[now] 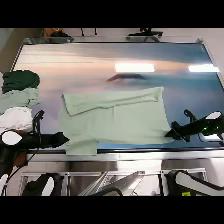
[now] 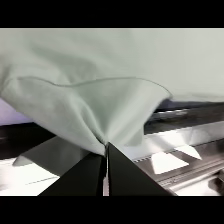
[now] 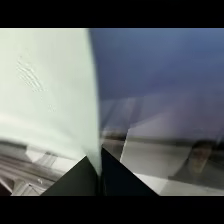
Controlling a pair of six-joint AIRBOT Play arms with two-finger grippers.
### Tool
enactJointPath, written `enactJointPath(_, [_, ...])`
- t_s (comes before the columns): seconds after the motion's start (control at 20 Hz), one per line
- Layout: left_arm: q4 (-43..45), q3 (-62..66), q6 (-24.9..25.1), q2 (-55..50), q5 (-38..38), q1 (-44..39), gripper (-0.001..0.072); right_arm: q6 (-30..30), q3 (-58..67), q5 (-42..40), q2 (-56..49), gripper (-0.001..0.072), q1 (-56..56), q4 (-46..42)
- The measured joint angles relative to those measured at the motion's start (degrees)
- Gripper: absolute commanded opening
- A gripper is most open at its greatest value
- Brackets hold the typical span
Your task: Fold the shirts.
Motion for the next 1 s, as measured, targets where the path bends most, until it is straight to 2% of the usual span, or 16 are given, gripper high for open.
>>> enactJointPath(0.15, [4.50, 2.23, -2.62, 3.74, 2.01, -0.02, 0.0012, -0.26, 0.24, -2.86, 3.41, 0.0023, 0.04, 2.54])
enactJointPath(0.3, [6.32, 7.13, -3.02, -0.33, 5.03, -0.96, 0.0012, -5.90, 1.60, -7.13, 3.02, 0.0024, 0.13, 11.28])
enactJointPath(0.6, [7.45, 25.90, -1.88, -20.98, 10.95, -5.55, 0.0012, -17.11, 8.44, -18.21, -5.25, 0.0024, 4.68, 26.82])
enactJointPath(0.8, [7.78, 38.18, -1.25, -35.58, 13.70, -7.56, 0.0013, -21.73, 14.73, -25.92, -14.49, 0.0024, 9.38, 30.71])
enactJointPath(0.95, [7.87, 45.44, -0.66, -45.35, 15.28, -8.33, 0.0017, -24.35, 18.49, -28.63, -20.26, 0.0032, 10.97, 31.93])
enactJointPath(1.0, [7.87, 47.74, -0.59, -48.28, 15.58, -8.46, 0.0161, -25.16, 19.41, -29.07, -21.57, 0.0128, 11.26, 32.41])
